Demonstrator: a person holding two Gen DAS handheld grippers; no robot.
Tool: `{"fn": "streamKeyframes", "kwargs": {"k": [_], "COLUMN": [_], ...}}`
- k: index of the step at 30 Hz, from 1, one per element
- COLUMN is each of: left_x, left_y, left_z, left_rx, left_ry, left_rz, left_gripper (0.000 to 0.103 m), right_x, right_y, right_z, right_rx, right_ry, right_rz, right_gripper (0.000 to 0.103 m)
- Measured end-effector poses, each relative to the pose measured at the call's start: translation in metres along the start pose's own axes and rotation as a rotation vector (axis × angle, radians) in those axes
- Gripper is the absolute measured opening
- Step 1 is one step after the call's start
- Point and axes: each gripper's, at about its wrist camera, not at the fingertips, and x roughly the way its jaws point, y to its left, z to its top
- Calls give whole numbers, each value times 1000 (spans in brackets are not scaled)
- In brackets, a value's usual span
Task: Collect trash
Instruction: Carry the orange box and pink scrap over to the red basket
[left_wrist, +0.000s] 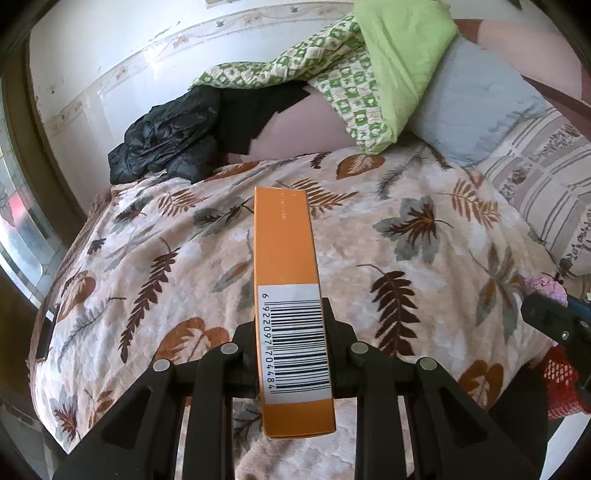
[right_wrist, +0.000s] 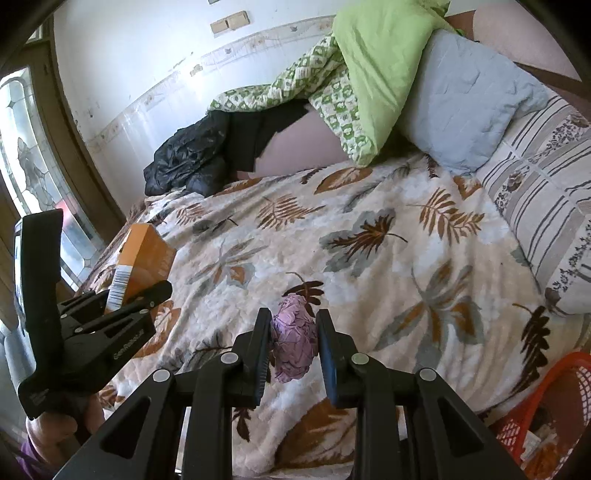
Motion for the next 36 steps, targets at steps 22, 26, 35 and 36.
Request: {"fn": "streamKeyframes", "kwargs": {"k": [22, 26, 35, 36], "left_x": [-9, -10, -13, -13], "left_y": [-29, -32, -44, -46], "left_z": [-1, 0, 4, 4], "left_rx": [58, 66, 94, 99], "left_ry": [-5, -8, -17, -19], "left_rz": [-67, -72, -98, -102], "left_gripper": [23, 23, 23, 23], "right_x": [-23, -25, -35, -37], "right_y": [-24, -27, -40, -43], "right_z": [-9, -8, -8, -9], "right_rx": [44, 50, 68, 74], "right_ry": [-15, -18, -25, -26], "right_rz": [-42, -48, -78, -83], "right_gripper": [26, 26, 26, 26]}}
